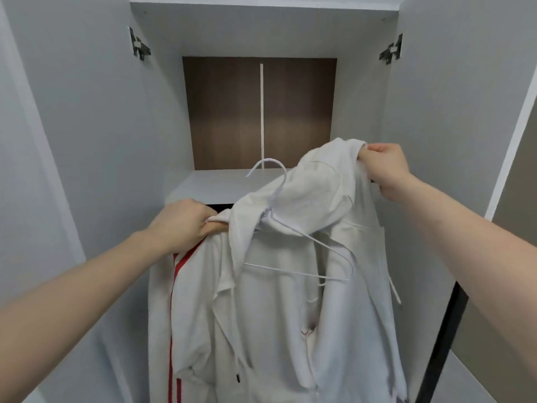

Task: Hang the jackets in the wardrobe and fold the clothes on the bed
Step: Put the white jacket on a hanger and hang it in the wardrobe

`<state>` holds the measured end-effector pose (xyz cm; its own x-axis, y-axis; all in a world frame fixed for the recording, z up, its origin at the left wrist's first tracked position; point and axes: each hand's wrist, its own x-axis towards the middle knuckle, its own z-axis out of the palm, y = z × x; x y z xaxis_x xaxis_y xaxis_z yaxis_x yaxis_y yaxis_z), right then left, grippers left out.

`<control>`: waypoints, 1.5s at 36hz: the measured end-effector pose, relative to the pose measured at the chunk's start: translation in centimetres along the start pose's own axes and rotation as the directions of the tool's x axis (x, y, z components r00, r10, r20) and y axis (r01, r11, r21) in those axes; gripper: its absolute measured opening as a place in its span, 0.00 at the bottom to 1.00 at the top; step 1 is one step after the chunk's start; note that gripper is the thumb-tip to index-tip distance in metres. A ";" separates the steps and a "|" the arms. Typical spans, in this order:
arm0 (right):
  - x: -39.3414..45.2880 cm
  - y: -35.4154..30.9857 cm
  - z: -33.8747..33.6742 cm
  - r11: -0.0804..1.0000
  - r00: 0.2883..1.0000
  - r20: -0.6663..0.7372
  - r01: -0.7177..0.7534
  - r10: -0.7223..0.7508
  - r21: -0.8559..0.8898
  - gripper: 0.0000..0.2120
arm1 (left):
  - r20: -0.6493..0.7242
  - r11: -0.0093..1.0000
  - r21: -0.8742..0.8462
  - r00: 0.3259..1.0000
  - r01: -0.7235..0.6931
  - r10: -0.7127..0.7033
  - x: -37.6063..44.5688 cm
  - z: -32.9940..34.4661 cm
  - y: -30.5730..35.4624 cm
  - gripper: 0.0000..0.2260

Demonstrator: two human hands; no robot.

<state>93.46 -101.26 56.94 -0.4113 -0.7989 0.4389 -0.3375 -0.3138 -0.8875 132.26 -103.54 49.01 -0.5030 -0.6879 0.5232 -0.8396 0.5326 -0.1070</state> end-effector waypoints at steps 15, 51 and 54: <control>-18.4 -3.9 4.8 0.866 0.757 0.591 0.465 -0.281 -0.184 0.14 | -0.110 0.875 -0.292 0.895 0.387 -0.432 2.8 0.0 -0.8 0.14; -18.0 2.6 5.2 0.952 0.909 0.306 0.304 -0.283 -0.023 0.11 | 0.018 0.740 -0.243 0.766 0.627 -0.643 3.6 0.8 0.0 0.15; -20.6 3.9 7.8 0.951 0.875 0.409 0.304 -0.259 -0.050 0.11 | 0.027 0.765 -0.265 0.798 0.587 -0.603 4.5 0.9 1.3 0.14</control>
<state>107.23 -90.01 43.30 0.0735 -0.8279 0.5561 -0.4888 -0.5159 -0.7035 128.69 -106.33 50.50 0.0992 -0.8828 0.4592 -0.8834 0.1342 0.4489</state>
